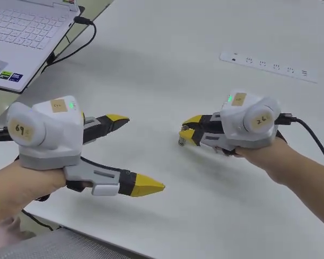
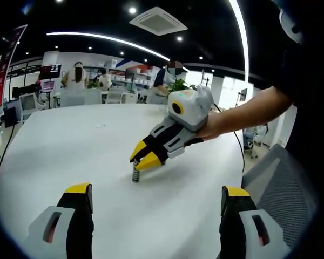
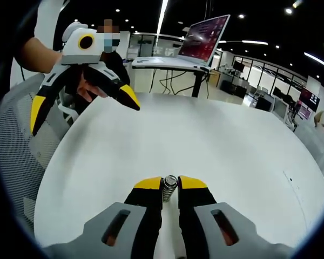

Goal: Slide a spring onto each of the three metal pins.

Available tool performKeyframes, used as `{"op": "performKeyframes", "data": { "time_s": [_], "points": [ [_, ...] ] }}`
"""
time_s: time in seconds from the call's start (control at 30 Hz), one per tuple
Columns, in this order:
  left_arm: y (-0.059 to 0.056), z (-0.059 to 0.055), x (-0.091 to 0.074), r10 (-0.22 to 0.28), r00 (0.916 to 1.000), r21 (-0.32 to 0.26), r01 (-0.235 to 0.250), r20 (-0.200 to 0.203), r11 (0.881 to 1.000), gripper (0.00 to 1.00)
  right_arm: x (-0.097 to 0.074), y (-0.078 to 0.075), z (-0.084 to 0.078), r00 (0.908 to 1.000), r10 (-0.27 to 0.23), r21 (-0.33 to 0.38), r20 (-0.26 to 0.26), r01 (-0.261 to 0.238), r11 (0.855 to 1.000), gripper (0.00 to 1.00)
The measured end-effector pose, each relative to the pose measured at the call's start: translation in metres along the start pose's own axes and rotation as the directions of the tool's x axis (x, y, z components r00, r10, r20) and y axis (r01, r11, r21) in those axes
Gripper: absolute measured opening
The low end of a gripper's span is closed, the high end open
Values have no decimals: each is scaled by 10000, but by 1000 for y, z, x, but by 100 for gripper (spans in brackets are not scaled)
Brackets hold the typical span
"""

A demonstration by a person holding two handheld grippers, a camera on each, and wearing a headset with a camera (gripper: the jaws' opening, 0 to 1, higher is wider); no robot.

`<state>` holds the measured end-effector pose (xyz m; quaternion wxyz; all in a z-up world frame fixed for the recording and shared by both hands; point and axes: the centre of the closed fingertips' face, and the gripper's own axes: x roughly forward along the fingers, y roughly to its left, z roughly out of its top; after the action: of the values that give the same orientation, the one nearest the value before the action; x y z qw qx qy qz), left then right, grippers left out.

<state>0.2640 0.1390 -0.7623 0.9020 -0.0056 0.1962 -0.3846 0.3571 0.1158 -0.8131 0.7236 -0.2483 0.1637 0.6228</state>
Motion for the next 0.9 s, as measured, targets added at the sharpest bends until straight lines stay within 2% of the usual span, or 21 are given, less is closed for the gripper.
{"op": "performKeyframes", "data": {
  "time_s": [0.43,0.9],
  "points": [
    [-2,4,3,-86,10000,87,86,-11,9999,96,-4,2,-1,10000,16,763,-48,-13,9971,11],
    [-3,6,4,-88,10000,173,89,-30,9998,97,-6,1,2,10000,-23,916,20,21,9958,17]
  ]
}}
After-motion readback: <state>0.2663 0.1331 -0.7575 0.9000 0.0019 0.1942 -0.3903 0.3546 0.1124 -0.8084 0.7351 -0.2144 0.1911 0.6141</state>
